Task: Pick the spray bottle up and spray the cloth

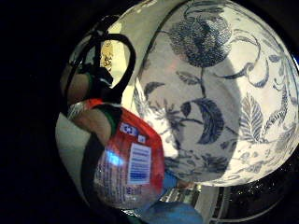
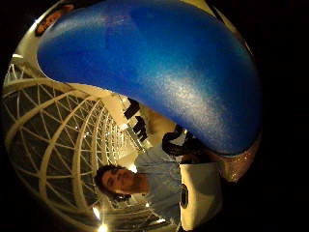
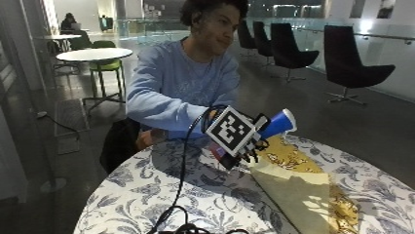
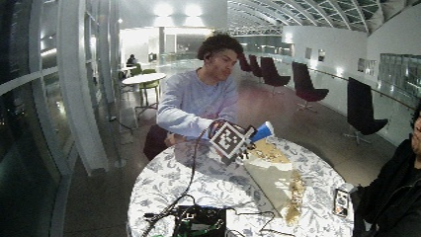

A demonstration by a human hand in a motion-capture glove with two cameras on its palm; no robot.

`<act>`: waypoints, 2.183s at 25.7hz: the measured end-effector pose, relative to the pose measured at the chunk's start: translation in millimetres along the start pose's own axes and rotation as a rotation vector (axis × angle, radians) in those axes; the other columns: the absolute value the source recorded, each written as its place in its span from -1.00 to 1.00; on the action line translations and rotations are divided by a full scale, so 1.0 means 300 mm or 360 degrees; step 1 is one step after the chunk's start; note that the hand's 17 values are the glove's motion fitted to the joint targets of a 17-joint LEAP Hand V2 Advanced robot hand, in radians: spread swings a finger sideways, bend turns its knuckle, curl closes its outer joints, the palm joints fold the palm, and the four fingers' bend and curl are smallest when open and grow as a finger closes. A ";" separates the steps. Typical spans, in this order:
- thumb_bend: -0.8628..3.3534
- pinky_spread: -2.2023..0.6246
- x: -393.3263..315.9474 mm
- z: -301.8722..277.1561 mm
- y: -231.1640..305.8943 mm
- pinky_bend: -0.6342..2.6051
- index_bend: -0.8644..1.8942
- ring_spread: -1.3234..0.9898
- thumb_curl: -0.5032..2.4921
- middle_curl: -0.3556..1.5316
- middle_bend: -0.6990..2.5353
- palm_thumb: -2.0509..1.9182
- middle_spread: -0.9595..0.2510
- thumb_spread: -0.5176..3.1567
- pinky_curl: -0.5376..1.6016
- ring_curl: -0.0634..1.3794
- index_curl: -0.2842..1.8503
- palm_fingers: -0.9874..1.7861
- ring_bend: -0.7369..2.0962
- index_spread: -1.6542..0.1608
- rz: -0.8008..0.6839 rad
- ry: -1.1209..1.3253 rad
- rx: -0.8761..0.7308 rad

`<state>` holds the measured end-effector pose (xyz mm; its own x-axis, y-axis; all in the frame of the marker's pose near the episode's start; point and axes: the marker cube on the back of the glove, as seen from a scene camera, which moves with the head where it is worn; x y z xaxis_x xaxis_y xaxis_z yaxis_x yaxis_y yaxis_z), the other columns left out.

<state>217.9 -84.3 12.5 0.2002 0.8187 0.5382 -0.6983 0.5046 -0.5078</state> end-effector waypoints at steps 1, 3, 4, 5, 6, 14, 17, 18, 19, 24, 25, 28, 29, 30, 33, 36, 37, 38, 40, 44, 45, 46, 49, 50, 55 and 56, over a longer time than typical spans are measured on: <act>-0.60 0.65 0.001 0.000 0.004 -0.41 -0.30 0.15 -0.29 -0.15 -0.41 0.48 0.52 -0.25 -0.16 -0.38 -0.48 0.48 -0.18 0.61 0.0008 0.0004 -0.0011; -0.60 0.65 0.001 0.000 0.017 -0.41 -0.30 0.15 -0.29 -0.15 -0.41 0.48 0.52 -0.25 -0.16 -0.38 -0.48 0.48 -0.18 0.61 0.0026 -0.0008 -0.0052; -0.60 0.65 0.002 0.001 0.025 -0.41 -0.30 0.15 -0.29 -0.15 -0.41 0.48 0.52 -0.25 -0.16 -0.38 -0.48 0.48 -0.18 0.61 0.0035 -0.0013 -0.0080; -0.60 0.65 0.005 0.002 0.028 -0.41 -0.30 0.15 -0.29 -0.15 -0.41 0.48 0.52 -0.24 -0.16 -0.38 -0.48 0.48 -0.18 0.61 0.0045 -0.0012 -0.0096; -0.60 0.65 0.009 0.004 0.025 -0.41 -0.30 0.15 -0.29 -0.15 -0.41 0.48 0.52 -0.24 -0.16 -0.38 -0.48 0.48 -0.18 0.61 0.0054 -0.0006 -0.0089; -0.60 0.65 0.039 0.003 0.021 -0.41 -0.30 0.15 -0.28 -0.15 -0.40 0.47 0.52 -0.23 -0.16 -0.38 -0.49 0.48 -0.18 0.62 0.0114 0.0084 -0.0018; -0.60 0.64 0.036 0.008 0.036 -0.41 -0.30 0.15 -0.28 -0.15 -0.40 0.47 0.52 -0.23 -0.16 -0.38 -0.49 0.48 -0.18 0.62 0.0124 0.0079 -0.0032; -0.60 0.64 0.033 0.009 0.039 -0.41 -0.30 0.15 -0.28 -0.15 -0.40 0.47 0.52 -0.23 -0.16 -0.38 -0.49 0.48 -0.18 0.62 0.0125 0.0071 -0.0031; -0.60 0.64 0.029 0.010 0.040 -0.41 -0.30 0.15 -0.28 -0.15 -0.41 0.47 0.52 -0.23 -0.15 -0.38 -0.49 0.48 -0.18 0.62 0.0127 0.0066 -0.0027; -0.60 0.64 0.014 0.014 0.041 -0.41 -0.30 0.15 -0.28 -0.14 -0.41 0.47 0.52 -0.22 -0.15 -0.37 -0.49 0.48 -0.18 0.62 0.0136 0.0048 0.0008; -0.60 0.64 0.009 0.017 0.042 -0.41 -0.30 0.15 -0.28 -0.14 -0.41 0.47 0.52 -0.22 -0.15 -0.37 -0.49 0.48 -0.18 0.62 0.0138 0.0034 0.0012; -0.60 0.64 -0.002 0.030 0.045 -0.41 -0.30 0.15 -0.28 -0.14 -0.41 0.46 0.52 -0.22 -0.15 -0.37 -0.49 0.48 -0.18 0.62 0.0133 0.0002 0.0025; -0.60 0.64 -0.004 0.035 0.046 -0.41 -0.30 0.15 -0.28 -0.14 -0.41 0.46 0.52 -0.22 -0.15 -0.37 -0.49 0.48 -0.18 0.62 0.0121 -0.0005 0.0032; -0.60 0.64 -0.007 0.041 0.048 -0.41 -0.30 0.15 -0.28 -0.14 -0.41 0.46 0.52 -0.22 -0.15 -0.37 -0.49 0.48 -0.18 0.62 0.0102 -0.0010 0.0042; -0.60 0.64 -0.027 0.062 0.058 -0.41 -0.30 0.15 -0.28 -0.14 -0.40 0.46 0.52 -0.22 -0.15 -0.37 -0.49 0.48 -0.18 0.62 -0.0008 -0.0028 0.0090; -0.60 0.64 -0.085 0.083 0.078 -0.41 -0.30 0.15 -0.28 -0.14 -0.40 0.46 0.52 -0.22 -0.15 -0.37 -0.49 0.48 -0.18 0.62 -0.0199 -0.0104 0.0148; -0.60 0.64 -0.113 0.090 0.084 -0.41 -0.30 0.15 -0.28 -0.14 -0.40 0.46 0.52 -0.22 -0.15 -0.37 -0.48 0.48 -0.18 0.62 -0.0277 -0.0140 0.0168; -0.60 0.64 -0.144 0.100 0.089 -0.41 -0.30 0.15 -0.28 -0.14 -0.40 0.46 0.52 -0.22 -0.15 -0.37 -0.48 0.48 -0.18 0.62 -0.0363 -0.0179 0.0185; -0.60 0.64 -0.217 0.133 0.103 -0.41 -0.30 0.15 -0.28 -0.14 -0.40 0.46 0.52 -0.22 -0.15 -0.37 -0.48 0.48 -0.18 0.62 -0.0563 -0.0259 0.0202; -0.60 0.63 -0.376 0.252 0.135 -0.41 -0.29 0.15 -0.28 -0.14 -0.41 0.46 0.52 -0.22 -0.15 -0.37 -0.48 0.47 -0.19 0.61 -0.0979 -0.0396 0.0173; -0.60 0.63 -0.414 0.280 0.137 -0.41 -0.29 0.15 -0.28 -0.14 -0.41 0.46 0.52 -0.22 -0.15 -0.37 -0.48 0.47 -0.19 0.61 -0.1057 -0.0432 0.0169; -0.60 0.63 -0.451 0.305 0.136 -0.41 -0.29 0.15 -0.28 -0.14 -0.41 0.47 0.52 -0.22 -0.15 -0.37 -0.48 0.47 -0.19 0.61 -0.1124 -0.0470 0.0172; -0.60 0.63 -0.549 0.386 0.111 -0.42 -0.29 0.14 -0.28 -0.14 -0.41 0.47 0.52 -0.22 -0.15 -0.37 -0.48 0.47 -0.19 0.61 -0.1289 -0.0557 0.0199; -0.60 0.63 -0.577 0.413 0.093 -0.42 -0.29 0.14 -0.28 -0.14 -0.41 0.47 0.51 -0.22 -0.15 -0.37 -0.48 0.46 -0.19 0.60 -0.1329 -0.0577 0.0216; -0.61 0.62 -0.638 0.538 -0.045 -0.42 -0.28 0.14 -0.30 -0.15 -0.43 0.44 0.50 -0.19 -0.15 -0.37 -0.47 0.46 -0.20 0.60 -0.1356 -0.0650 0.0304; -0.61 0.62 -0.634 0.563 -0.072 -0.43 -0.28 0.14 -0.30 -0.15 -0.43 0.44 0.50 -0.19 -0.15 -0.37 -0.47 0.46 -0.20 0.60 -0.1345 -0.0652 0.0304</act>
<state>78.8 -297.4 34.8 0.4584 0.0265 0.8884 -0.5407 0.8016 0.2550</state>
